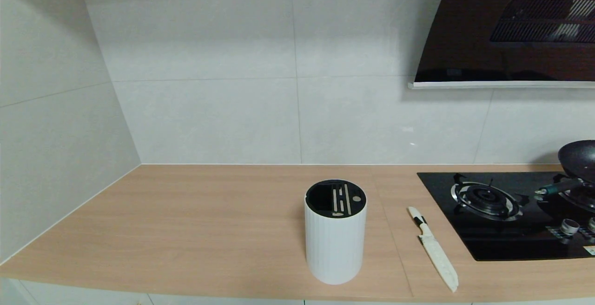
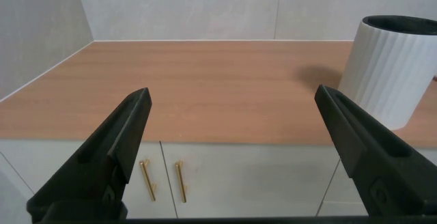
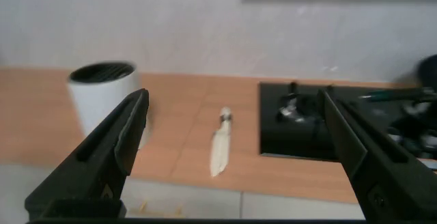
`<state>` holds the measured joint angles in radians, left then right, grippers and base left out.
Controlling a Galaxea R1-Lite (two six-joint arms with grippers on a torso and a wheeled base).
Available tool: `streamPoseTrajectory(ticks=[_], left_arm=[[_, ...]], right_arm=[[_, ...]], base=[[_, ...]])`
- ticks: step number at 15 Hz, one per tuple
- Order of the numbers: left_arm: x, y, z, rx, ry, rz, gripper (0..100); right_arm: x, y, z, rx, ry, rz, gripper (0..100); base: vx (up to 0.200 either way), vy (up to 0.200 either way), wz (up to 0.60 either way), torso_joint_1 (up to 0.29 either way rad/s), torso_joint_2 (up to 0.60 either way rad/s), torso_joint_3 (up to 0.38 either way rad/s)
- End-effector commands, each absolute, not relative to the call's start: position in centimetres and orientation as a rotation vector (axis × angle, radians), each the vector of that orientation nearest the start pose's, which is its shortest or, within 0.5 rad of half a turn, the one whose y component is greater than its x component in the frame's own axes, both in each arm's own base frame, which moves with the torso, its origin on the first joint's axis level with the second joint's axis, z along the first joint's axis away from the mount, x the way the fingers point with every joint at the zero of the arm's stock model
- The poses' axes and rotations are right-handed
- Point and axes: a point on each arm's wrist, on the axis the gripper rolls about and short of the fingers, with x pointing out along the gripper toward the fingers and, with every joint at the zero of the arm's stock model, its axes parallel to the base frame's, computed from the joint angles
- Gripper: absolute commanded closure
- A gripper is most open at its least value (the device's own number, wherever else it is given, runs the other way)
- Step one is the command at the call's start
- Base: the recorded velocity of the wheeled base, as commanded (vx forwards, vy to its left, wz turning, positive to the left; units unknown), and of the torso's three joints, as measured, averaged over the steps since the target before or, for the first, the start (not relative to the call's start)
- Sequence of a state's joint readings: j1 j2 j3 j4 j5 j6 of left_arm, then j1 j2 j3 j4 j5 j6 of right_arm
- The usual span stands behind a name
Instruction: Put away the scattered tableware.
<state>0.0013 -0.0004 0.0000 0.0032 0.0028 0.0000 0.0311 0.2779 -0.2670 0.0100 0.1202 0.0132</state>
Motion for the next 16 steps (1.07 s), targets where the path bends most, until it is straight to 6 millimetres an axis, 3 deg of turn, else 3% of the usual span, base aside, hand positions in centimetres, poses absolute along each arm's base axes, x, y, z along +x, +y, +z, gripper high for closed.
streamPoseTrajectory(ticks=[1,2,4,5,7,10,14,16], left_arm=[[-2.3,0.0,7.5,0.0,0.003,0.005,0],[-2.3,0.0,7.5,0.0,0.003,0.005,0],[-2.3,0.0,7.5,0.0,0.003,0.005,0],[-2.3,0.0,7.5,0.0,0.003,0.005,0],[-2.3,0.0,7.5,0.0,0.003,0.005,0],[-2.3,0.0,7.5,0.0,0.003,0.005,0],[-2.3,0.0,7.5,0.0,0.003,0.005,0],[-2.3,0.0,7.5,0.0,0.003,0.005,0]], right_arm=[[6.5,0.9,17.5,0.029,0.337,0.25,0],[7.2,1.0,17.4,0.029,0.357,0.254,0],[13.2,1.6,16.3,0.032,0.474,0.255,0],[14.8,1.8,15.9,0.036,0.49,0.256,0],[20.3,2.3,13.6,0.046,0.54,0.244,0],[24.6,3.1,11.4,0.018,0.577,0.192,0],[27.7,4.1,8.3,-0.007,0.667,0.188,0],[29.8,4.4,4.7,-0.013,0.702,0.181,0]], base=[[0.0,0.0,0.0,0.0,0.0,0.0],[0.0,0.0,0.0,0.0,0.0,0.0],[0.0,0.0,0.0,0.0,0.0,0.0],[0.0,0.0,0.0,0.0,0.0,0.0],[0.0,0.0,0.0,0.0,0.0,0.0],[0.0,0.0,0.0,0.0,0.0,0.0],[0.0,0.0,0.0,0.0,0.0,0.0],[0.0,0.0,0.0,0.0,0.0,0.0]])
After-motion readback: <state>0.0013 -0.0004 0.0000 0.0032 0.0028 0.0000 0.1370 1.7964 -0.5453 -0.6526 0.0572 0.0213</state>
